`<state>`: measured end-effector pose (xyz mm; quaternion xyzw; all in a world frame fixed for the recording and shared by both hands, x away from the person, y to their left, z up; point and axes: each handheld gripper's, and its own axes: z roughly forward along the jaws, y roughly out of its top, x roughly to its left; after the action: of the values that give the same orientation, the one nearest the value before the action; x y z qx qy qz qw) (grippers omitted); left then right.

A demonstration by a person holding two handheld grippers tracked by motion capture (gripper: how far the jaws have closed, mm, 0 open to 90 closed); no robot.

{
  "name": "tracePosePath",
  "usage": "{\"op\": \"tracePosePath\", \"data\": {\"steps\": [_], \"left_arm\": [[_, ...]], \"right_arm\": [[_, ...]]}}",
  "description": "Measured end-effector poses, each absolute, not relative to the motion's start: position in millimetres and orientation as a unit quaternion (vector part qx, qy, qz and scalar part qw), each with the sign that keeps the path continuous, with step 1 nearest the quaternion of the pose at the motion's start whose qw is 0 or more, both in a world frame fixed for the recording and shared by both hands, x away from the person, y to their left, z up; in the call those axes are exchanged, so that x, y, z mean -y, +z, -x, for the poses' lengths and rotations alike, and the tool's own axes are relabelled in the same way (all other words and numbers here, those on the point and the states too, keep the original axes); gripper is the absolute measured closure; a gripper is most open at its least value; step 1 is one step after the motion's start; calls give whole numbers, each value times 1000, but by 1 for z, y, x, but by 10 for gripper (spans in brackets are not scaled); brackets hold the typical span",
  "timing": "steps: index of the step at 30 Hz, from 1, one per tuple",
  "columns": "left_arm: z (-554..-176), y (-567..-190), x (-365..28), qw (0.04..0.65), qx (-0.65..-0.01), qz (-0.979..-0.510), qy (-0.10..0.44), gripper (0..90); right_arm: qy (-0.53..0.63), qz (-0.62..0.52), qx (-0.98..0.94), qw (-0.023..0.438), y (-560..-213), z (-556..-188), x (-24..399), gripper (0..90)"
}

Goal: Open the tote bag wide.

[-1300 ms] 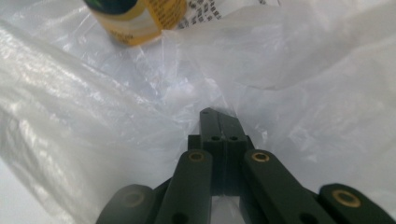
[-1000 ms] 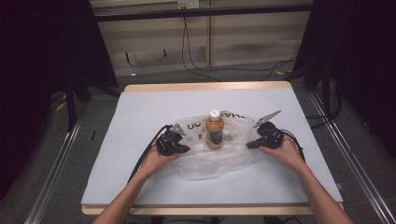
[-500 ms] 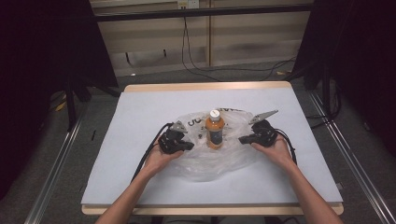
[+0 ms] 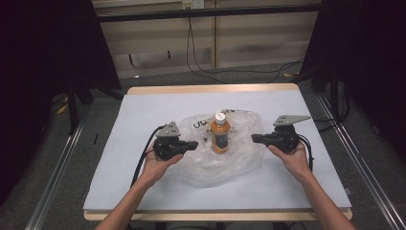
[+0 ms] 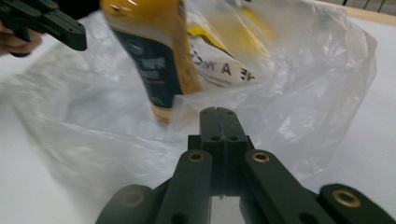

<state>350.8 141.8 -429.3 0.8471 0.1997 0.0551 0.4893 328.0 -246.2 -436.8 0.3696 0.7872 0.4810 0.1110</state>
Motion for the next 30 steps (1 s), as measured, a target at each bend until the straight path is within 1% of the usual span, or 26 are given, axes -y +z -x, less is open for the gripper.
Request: {"op": "tracePosePath", "data": {"steps": [2, 3, 4, 5, 6, 7, 8, 9, 10, 11, 13, 15, 19, 20, 21, 23, 24, 27, 28, 29, 30], "left_arm": [[-346, -426, -148, 507, -199, -837, 53, 900], [-344, -425, -151, 518, -199, -830, 55, 891], [-342, -424, -154, 523, -203, -826, 60, 836], [-340, -424, -156, 525, -205, -824, 64, 789], [-338, -423, -158, 526, -201, -824, 69, 802], [-337, -423, -160, 528, -197, -823, 67, 801], [-334, -422, -162, 531, -199, -821, 72, 778], [-331, -422, -163, 533, -203, -817, 80, 741], [-329, -422, -164, 533, -205, -816, 87, 685], [-327, -422, -166, 536, -207, -814, 82, 634], [-322, -420, -170, 533, -216, -813, 93, 500], [-318, -419, -174, 535, -220, -810, 96, 417], [-309, -417, -180, 526, -239, -807, 124, 195], [-307, -417, -182, 525, -240, -807, 128, 149], [-303, -417, -185, 528, -242, -804, 132, 124], [-296, -418, -194, 539, -246, -793, 140, 106], [-294, -419, -197, 546, -247, -788, 142, 96], [-289, -420, -204, 553, -250, -779, 161, 64], [-289, -420, -206, 556, -252, -776, 161, 62], [-288, -419, -209, 552, -262, -772, 175, 61], [-288, -420, -211, 562, -264, -763, 180, 51]], "right_arm": [[496, -368, -779, 111, -434, -319, 248, 900], [500, -365, -776, 119, -432, -315, 249, 900], [506, -363, -773, 123, -431, -311, 249, 887], [512, -360, -769, 125, -429, -307, 250, 776], [517, -363, -765, 129, -428, -304, 250, 721], [518, -360, -765, 131, -426, -301, 250, 720], [519, -352, -767, 136, -424, -298, 250, 696], [523, -351, -764, 137, -423, -295, 249, 634], [528, -350, -762, 136, -422, -292, 250, 580], [531, -354, -758, 138, -421, -290, 250, 532], [536, -352, -753, 149, -420, -285, 251, 439], [543, -361, -741, 165, -419, -280, 252, 306], [550, -373, -724, 186, -419, -269, 255, 163], [553, -379, -718, 189, -418, -266, 256, 117], [558, -381, -713, 188, -417, -265, 257, 84], [564, -387, -703, 192, -416, -260, 258, 66], [561, -388, -703, 199, -417, -257, 259, 40], [549, -408, -703, 196, -419, -252, 263, 16], [552, -414, -695, 200, -421, -249, 265, 16], [553, -416, -691, 210, -421, -248, 266, 5], [555, -419, -684, 221, -422, -246, 267, 0]]}}
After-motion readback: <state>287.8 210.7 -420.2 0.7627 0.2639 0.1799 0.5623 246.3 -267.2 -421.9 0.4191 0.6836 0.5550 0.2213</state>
